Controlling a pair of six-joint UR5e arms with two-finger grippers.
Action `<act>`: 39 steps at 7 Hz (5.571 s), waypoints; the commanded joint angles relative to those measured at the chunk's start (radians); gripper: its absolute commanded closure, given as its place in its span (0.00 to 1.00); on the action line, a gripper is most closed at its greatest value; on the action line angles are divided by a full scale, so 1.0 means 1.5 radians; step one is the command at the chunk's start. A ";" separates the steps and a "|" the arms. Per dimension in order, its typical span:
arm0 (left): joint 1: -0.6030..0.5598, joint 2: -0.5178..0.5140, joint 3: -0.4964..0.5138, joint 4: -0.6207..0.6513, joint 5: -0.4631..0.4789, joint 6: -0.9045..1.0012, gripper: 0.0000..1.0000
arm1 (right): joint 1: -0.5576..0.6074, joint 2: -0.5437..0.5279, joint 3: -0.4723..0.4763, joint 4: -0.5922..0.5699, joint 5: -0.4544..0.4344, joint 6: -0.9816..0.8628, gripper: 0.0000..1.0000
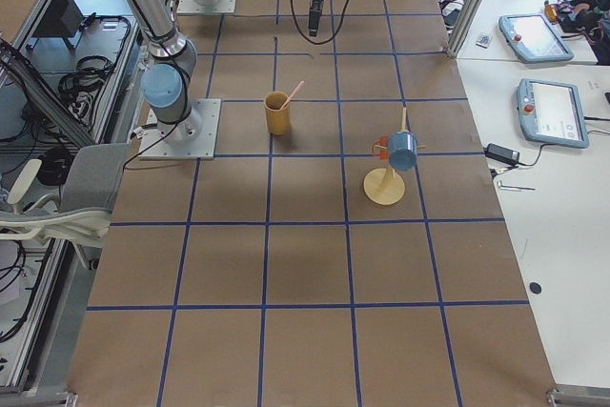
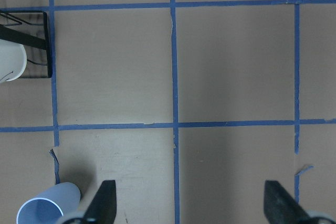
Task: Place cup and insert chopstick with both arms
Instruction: 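Move the left gripper down toward the light blue cup, then lower the left gripper and grasp the light blue cup rim, then carry the blue cup toward table center while right gripper grasps pink chopstick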
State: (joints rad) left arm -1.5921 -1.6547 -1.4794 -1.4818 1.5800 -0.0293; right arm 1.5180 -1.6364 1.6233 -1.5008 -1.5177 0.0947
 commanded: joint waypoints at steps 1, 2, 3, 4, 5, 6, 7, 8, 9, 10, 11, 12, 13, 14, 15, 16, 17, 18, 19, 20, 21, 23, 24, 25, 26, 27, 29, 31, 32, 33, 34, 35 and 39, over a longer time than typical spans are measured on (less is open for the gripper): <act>0.000 -0.001 -0.002 -0.002 0.000 -0.002 0.00 | 0.000 0.005 -0.002 0.007 -0.025 0.000 0.00; 0.001 -0.001 -0.002 -0.002 -0.001 0.004 0.00 | 0.000 0.005 -0.001 0.007 -0.029 0.000 0.00; 0.001 0.003 -0.008 -0.002 0.001 0.010 0.00 | 0.000 0.004 0.002 0.006 -0.030 0.001 0.00; 0.002 0.002 -0.009 -0.002 0.001 0.010 0.00 | 0.000 0.005 0.000 0.003 -0.032 0.002 0.00; 0.001 -0.002 -0.009 -0.001 0.002 0.006 0.00 | 0.000 0.005 -0.001 -0.006 -0.029 0.003 0.00; 0.002 -0.003 -0.009 0.001 0.002 0.006 0.00 | 0.000 0.005 0.001 -0.007 -0.030 0.003 0.00; 0.002 -0.002 -0.009 0.000 0.002 0.006 0.00 | 0.000 0.005 0.004 -0.007 -0.030 0.004 0.00; 0.007 0.001 -0.013 -0.004 0.002 0.011 0.00 | 0.000 0.005 0.002 -0.012 -0.031 0.003 0.00; 0.012 0.002 -0.018 -0.009 0.002 0.011 0.00 | 0.000 0.005 0.003 -0.012 -0.031 0.003 0.00; 0.010 0.003 -0.019 -0.008 0.003 0.011 0.00 | 0.000 0.004 0.004 -0.012 -0.032 0.003 0.00; 0.011 0.004 -0.024 -0.010 0.003 0.012 0.00 | 0.000 0.004 0.004 -0.012 -0.031 0.003 0.00; 0.014 0.006 -0.033 -0.009 0.005 0.056 0.00 | 0.000 0.004 0.004 -0.012 -0.032 0.004 0.00; 0.014 0.011 -0.038 -0.008 0.006 0.071 0.00 | 0.000 0.004 0.004 -0.012 -0.030 0.004 0.00; 0.015 0.012 -0.043 -0.008 0.005 0.077 0.00 | 0.000 0.004 0.005 -0.012 -0.029 0.004 0.00; 0.039 0.014 -0.060 -0.001 0.003 0.091 0.00 | 0.000 0.004 0.006 -0.012 -0.029 0.005 0.00; 0.066 0.026 -0.087 0.001 0.002 0.112 0.00 | 0.000 0.005 0.005 -0.012 -0.025 0.009 0.00; 0.080 0.041 -0.121 0.002 0.002 0.129 0.00 | 0.000 0.005 0.005 -0.012 -0.027 0.008 0.00; 0.097 0.052 -0.159 0.015 0.002 0.131 0.00 | 0.000 0.005 0.006 -0.012 -0.028 0.005 0.00; 0.106 0.062 -0.186 0.041 0.002 0.132 0.00 | 0.000 0.006 0.008 -0.010 -0.030 0.009 0.00; 0.136 0.062 -0.212 0.057 0.003 0.170 0.00 | 0.000 0.007 0.008 -0.010 -0.031 0.003 0.00; 0.220 0.061 -0.276 0.093 -0.004 0.209 0.00 | 0.000 0.007 0.008 -0.011 -0.029 0.003 0.00; 0.271 0.062 -0.415 0.277 0.006 0.297 0.00 | 0.000 0.008 0.008 -0.011 -0.031 0.004 0.00; 0.279 0.061 -0.427 0.280 0.006 0.299 0.00 | 0.000 0.008 0.009 -0.010 -0.032 0.010 0.00; 0.290 0.057 -0.429 0.279 0.005 0.322 0.00 | 0.000 0.009 0.009 -0.010 -0.032 0.010 0.00; 0.298 0.053 -0.450 0.278 0.006 0.324 0.00 | 0.000 0.009 0.009 -0.008 -0.032 0.011 0.00; 0.300 0.057 -0.459 0.278 0.006 0.328 0.00 | -0.001 0.016 0.010 -0.002 -0.032 0.014 0.00; 0.300 0.062 -0.460 0.260 0.006 0.328 0.00 | -0.001 0.020 0.016 -0.001 -0.032 0.014 0.00; 0.300 0.062 -0.462 0.253 0.006 0.325 0.00 | -0.001 0.020 0.016 -0.002 -0.032 0.015 0.00; 0.300 0.056 -0.462 0.254 0.004 0.327 0.26 | -0.002 0.021 0.016 -0.004 -0.032 0.013 0.00; 0.300 0.052 -0.460 0.256 0.003 0.328 0.74 | -0.023 0.029 0.016 -0.013 -0.032 -0.001 0.00; 0.300 0.048 -0.459 0.259 0.003 0.327 1.00 | -0.062 0.043 0.016 -0.011 -0.031 -0.039 0.00; 0.299 0.046 -0.458 0.261 0.003 0.327 1.00 | -0.106 0.045 0.019 -0.010 -0.048 -0.143 0.00; 0.240 0.053 -0.403 0.255 -0.006 0.253 1.00 | -0.129 0.069 0.125 -0.033 -0.061 -0.157 0.00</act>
State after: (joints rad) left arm -1.1824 -1.5800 -2.1354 -1.0887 1.5765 0.4032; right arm 1.3264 -1.5363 1.7586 -1.5396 -1.6117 -0.1445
